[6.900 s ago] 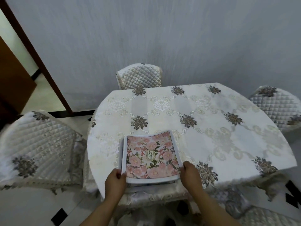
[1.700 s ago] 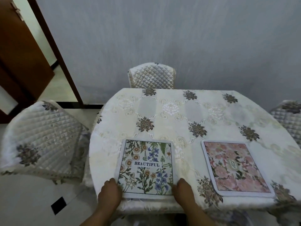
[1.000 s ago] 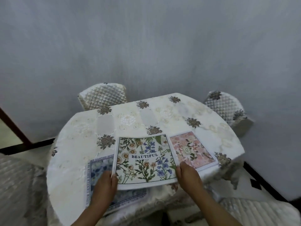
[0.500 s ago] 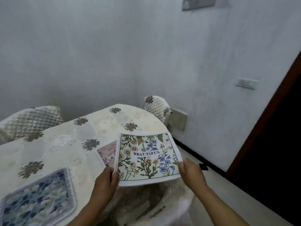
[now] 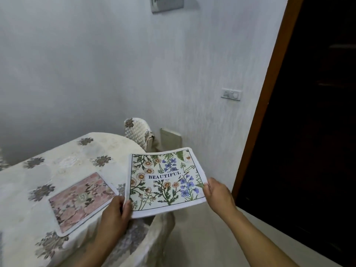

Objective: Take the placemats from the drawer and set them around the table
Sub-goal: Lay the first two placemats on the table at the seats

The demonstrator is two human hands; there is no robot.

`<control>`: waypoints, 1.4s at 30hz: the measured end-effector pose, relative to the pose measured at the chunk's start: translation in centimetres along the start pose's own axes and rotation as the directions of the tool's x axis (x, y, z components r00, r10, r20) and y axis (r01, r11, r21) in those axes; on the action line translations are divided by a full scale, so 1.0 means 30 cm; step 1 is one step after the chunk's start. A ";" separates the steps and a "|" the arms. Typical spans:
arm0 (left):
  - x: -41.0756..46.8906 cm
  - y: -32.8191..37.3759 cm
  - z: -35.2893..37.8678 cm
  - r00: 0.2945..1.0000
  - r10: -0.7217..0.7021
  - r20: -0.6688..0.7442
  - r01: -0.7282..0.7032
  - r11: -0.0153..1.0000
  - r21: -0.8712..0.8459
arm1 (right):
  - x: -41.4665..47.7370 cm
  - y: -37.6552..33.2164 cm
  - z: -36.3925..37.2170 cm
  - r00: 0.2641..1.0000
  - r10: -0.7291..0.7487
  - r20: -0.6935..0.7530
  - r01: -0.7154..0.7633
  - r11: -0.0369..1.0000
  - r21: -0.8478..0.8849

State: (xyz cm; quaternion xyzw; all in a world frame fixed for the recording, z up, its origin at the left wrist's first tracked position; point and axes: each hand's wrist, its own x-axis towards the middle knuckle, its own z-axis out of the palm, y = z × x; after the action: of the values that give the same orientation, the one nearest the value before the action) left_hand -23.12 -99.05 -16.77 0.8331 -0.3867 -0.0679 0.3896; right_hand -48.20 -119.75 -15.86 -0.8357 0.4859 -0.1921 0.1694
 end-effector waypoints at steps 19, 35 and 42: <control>0.803 0.309 0.561 0.997 -0.048 0.053 0.053 0.995 -0.084 | 0.932 0.394 -0.007 0.998 0.045 0.034 -0.043 0.998 -0.041; 1.219 0.325 0.741 0.796 -0.460 -0.394 0.471 0.879 -0.075 | 1.985 0.181 0.352 0.814 -0.505 0.288 0.476 0.863 0.166; 1.413 0.167 0.691 0.627 -0.554 -0.548 0.595 0.794 -0.123 | 2.276 -0.135 0.639 0.668 -0.661 0.342 0.612 0.749 0.254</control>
State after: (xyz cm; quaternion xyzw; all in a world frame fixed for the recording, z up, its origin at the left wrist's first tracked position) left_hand -5.36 -142.96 -19.52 0.9075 0.0284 0.0711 0.4130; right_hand -4.87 -175.90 -19.93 -0.9616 0.1039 -0.0871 0.2387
